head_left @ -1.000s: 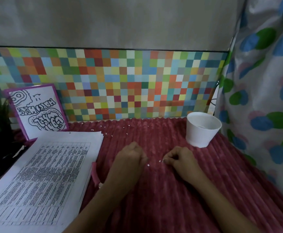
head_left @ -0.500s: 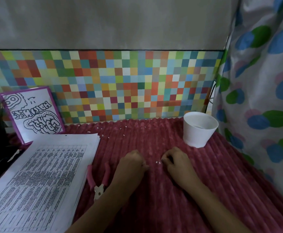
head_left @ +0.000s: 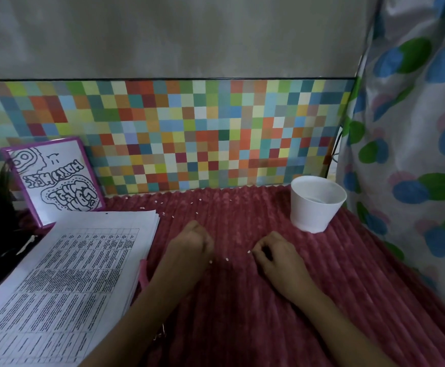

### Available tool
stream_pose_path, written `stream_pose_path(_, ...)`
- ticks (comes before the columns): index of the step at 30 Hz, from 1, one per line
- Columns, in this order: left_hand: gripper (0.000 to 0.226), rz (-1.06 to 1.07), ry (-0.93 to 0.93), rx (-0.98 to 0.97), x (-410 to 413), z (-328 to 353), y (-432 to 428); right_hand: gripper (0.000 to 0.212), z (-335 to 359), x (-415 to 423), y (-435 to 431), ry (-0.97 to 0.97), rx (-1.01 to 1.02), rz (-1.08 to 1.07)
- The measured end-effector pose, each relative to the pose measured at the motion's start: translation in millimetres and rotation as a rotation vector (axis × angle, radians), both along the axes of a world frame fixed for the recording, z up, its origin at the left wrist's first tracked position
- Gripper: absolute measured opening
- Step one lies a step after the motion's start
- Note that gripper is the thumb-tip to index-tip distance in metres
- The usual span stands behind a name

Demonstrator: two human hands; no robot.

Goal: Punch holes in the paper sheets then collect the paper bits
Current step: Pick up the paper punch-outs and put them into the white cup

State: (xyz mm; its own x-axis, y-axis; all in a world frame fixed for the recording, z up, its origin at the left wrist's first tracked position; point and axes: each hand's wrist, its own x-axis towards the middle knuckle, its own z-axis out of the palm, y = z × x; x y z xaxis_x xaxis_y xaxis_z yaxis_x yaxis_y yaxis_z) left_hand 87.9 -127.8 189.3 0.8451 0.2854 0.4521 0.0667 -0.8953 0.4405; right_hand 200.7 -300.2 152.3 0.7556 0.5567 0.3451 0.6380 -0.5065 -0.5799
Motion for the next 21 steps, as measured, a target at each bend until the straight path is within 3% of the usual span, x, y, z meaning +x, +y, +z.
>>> stream_pose_path(5,0.021,-0.001,-0.028,-0.04,2,22,9,0.018,27,9,-10,0.095,0.294,-0.078)
stream_pose_path(10,0.024,-0.147,-0.075,-0.044,65,85,-36,0.009,91,46,-42,-0.081,0.478,-0.278)
stream_pose_path(12,0.025,-0.207,-0.098,-0.1,105,98,-59,0.012,112,76,-58,-0.104,0.459,-0.359)
stream_pose_path(18,0.044,-0.245,-0.028,-0.146,195,72,-100,0.014,120,122,-75,0.046,0.072,-0.364)
stream_pose_path(21,0.024,-0.198,-0.056,-0.163,203,62,-105,0.014,114,129,-79,0.112,0.064,-0.318)
